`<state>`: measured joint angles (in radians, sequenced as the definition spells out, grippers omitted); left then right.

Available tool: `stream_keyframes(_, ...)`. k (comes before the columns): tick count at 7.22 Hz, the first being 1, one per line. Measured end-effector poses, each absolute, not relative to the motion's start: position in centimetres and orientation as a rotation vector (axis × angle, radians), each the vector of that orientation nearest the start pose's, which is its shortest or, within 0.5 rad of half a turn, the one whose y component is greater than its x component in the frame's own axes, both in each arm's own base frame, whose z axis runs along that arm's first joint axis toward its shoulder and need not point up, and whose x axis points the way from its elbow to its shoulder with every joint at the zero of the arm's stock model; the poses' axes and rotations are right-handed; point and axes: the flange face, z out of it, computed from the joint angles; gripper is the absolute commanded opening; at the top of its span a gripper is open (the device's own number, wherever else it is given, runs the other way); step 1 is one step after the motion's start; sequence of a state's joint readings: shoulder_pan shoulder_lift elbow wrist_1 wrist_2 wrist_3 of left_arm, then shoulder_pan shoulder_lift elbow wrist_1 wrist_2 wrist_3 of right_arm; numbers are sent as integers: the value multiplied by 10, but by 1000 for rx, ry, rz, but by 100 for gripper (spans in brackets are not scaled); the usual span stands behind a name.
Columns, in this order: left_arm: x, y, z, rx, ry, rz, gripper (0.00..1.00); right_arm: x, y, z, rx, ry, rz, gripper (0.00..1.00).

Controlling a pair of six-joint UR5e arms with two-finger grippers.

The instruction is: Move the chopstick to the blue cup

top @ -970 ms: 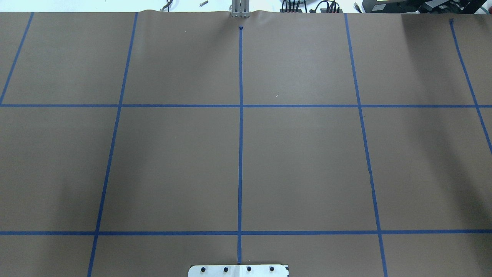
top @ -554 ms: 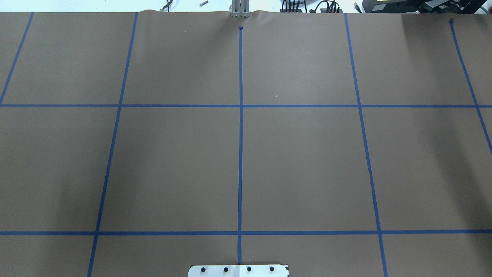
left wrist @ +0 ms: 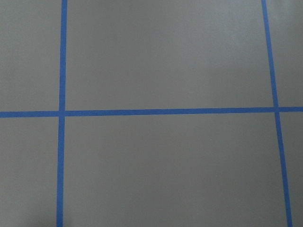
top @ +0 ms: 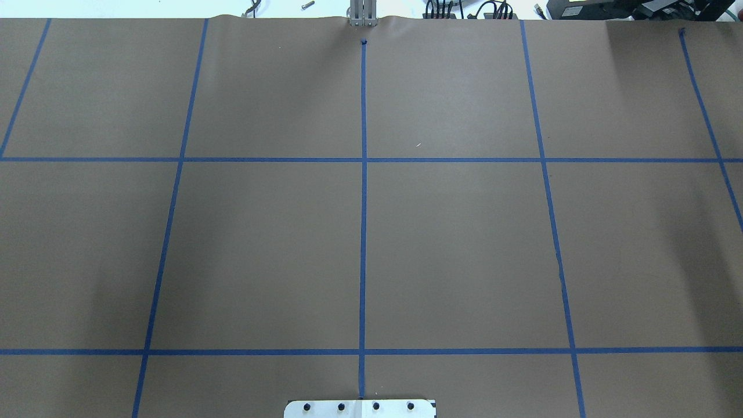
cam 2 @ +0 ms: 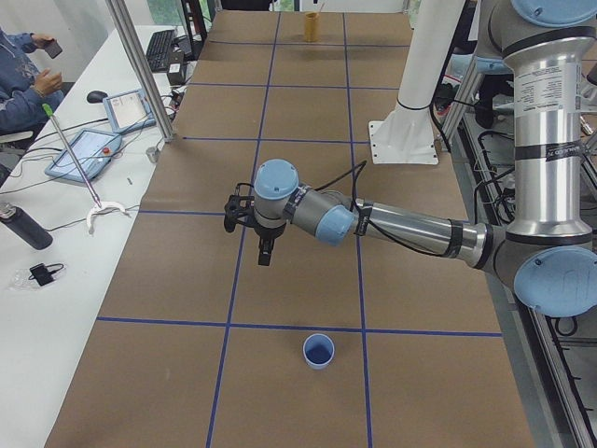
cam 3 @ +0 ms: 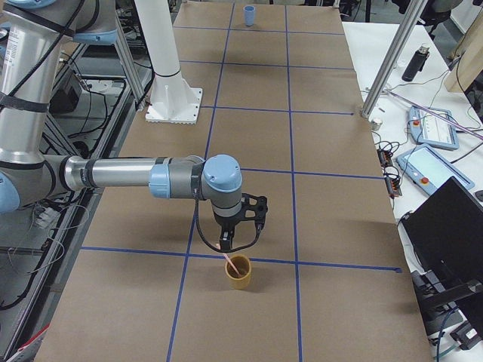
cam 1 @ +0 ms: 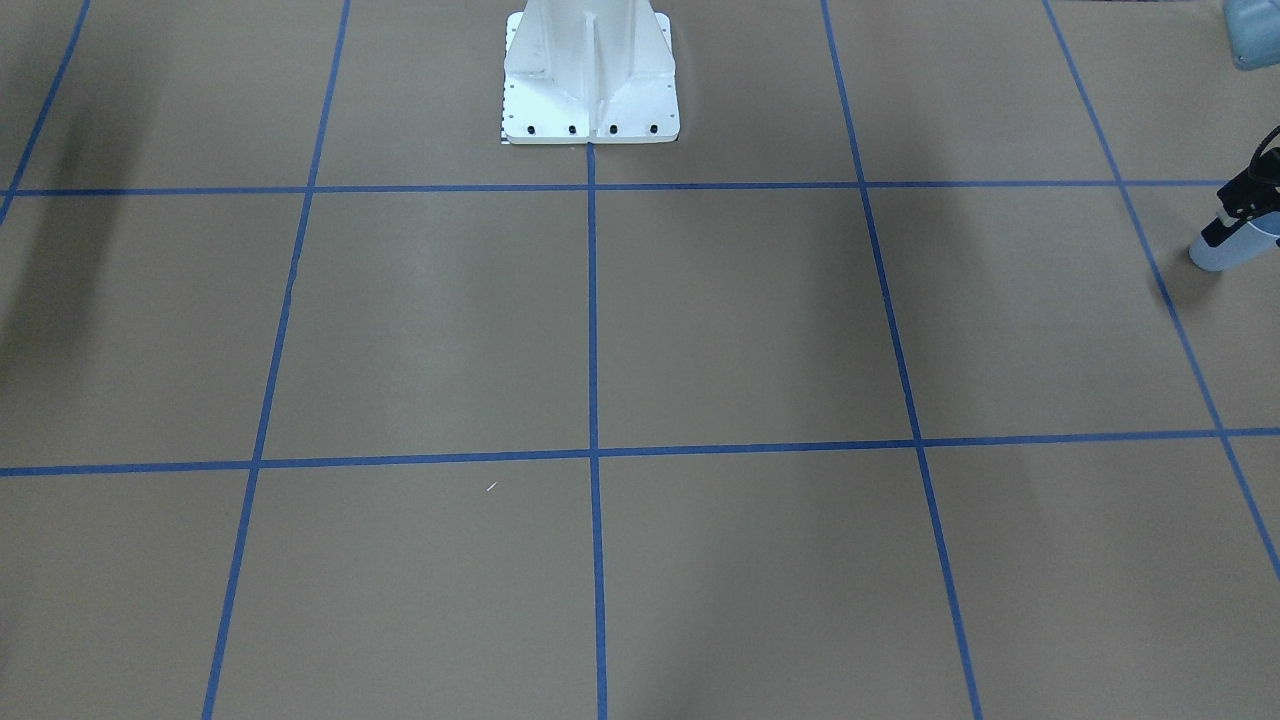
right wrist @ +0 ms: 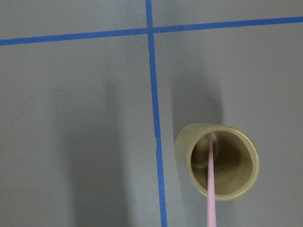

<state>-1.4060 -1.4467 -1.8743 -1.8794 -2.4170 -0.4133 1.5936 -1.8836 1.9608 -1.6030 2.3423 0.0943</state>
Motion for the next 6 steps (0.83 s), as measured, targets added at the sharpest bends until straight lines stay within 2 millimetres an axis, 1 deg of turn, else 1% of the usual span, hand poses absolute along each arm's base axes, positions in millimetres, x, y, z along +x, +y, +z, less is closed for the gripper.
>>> stream_keyframes(1, 8, -449, 545, 232, 905, 32, 98, 72, -368, 593, 37, -773, 88, 100)
stream_keyframes(2, -11, -442, 581, 273, 873, 115, 98, 72, -372, 584, 56, -774, 84, 100)
stream_keyframes(3, -35, -433, 615, 298, 846, 158, 98, 72, -375, 579, 70, -776, 78, 100)
stream_keyframes(4, -55, -411, 647, 289, 829, 165, 98, 71, -378, 575, 87, -782, 69, 100)
stream_keyframes(5, -65, -380, 680, 254, 818, 149, 98, 71, -379, 574, 103, -787, 62, 100)
stream_keyframes(6, -70, -355, 710, 217, 801, 129, 98, 70, -380, 573, 109, -790, 58, 100)
